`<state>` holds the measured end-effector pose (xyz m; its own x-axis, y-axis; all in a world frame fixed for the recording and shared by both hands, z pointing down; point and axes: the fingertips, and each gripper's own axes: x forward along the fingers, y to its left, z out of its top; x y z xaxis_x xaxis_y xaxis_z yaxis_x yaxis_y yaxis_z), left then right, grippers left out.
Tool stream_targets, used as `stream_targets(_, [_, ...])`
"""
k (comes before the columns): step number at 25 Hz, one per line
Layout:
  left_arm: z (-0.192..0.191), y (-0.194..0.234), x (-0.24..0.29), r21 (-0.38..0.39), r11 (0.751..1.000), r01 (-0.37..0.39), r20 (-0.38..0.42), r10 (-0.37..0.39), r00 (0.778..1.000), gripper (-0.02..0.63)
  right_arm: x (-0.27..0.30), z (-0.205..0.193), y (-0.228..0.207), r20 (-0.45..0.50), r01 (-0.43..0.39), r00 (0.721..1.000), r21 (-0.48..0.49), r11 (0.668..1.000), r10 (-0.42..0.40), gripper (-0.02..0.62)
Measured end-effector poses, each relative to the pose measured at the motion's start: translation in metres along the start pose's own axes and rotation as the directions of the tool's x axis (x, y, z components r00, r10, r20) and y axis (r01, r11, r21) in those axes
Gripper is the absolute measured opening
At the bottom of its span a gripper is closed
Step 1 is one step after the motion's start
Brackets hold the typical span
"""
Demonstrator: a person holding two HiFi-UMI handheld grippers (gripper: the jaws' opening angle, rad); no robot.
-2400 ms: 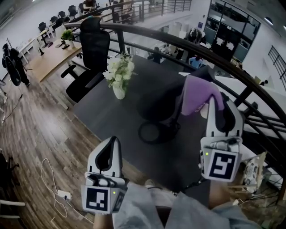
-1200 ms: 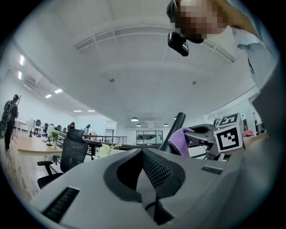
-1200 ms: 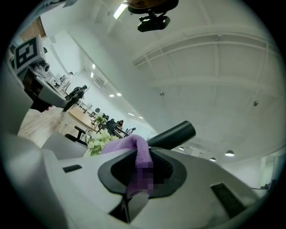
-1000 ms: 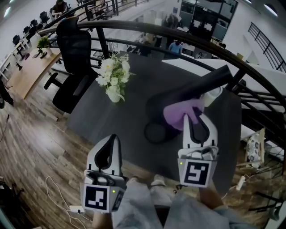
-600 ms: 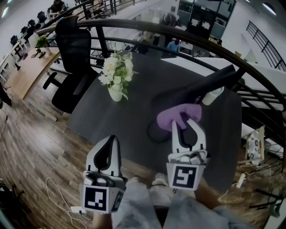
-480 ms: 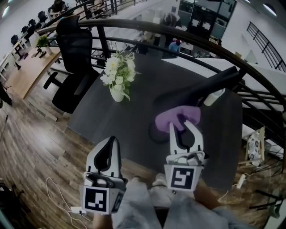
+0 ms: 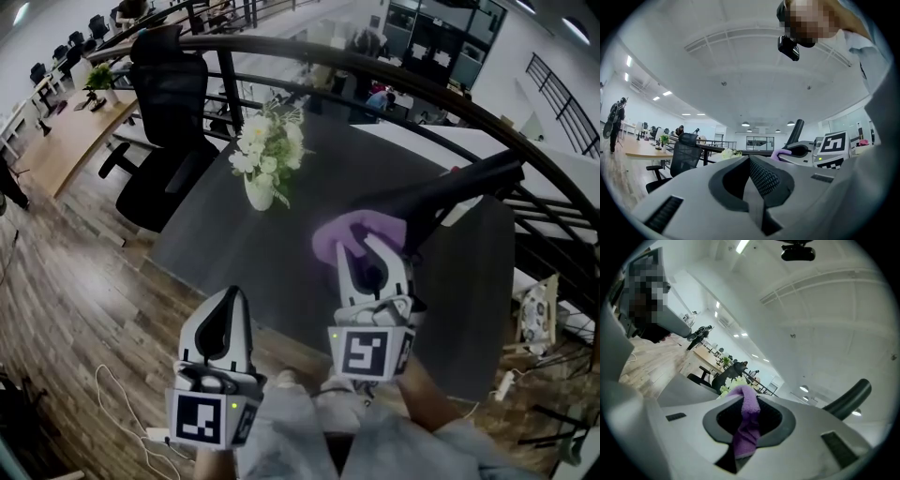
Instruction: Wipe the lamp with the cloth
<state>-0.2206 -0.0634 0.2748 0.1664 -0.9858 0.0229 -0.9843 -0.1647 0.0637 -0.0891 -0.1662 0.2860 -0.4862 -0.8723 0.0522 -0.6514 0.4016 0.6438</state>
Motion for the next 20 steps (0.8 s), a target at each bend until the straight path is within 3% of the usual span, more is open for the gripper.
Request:
stream_targets(5, [0.0, 0.007, -0.002, -0.021, 1.0, -0.005, 0.01, 0.005, 1.0, 0.006, 0.014, 0.005, 0.001, -0.047, -0.001, 0.999, -0.071, 0.997, -0.002, 0.061])
stream_targets(10, [0.0, 0.007, 0.005, -0.039, 0.999, 0.013, 0.021, -0.012, 1.0, 0.006, 0.012, 0.013, -0.009, -0.023, 0.026, 0.999, -0.077, 0.997, -0.028, 0.061])
stream_targets(20, [0.006, -0.021, 0.026, -0.04, 0.995, 0.093, 0.038, -0.091, 0.995, 0.006, -0.023, 0.028, -0.09, 0.048, 0.233, 0.972, -0.079, 0.969, -0.23, 0.063])
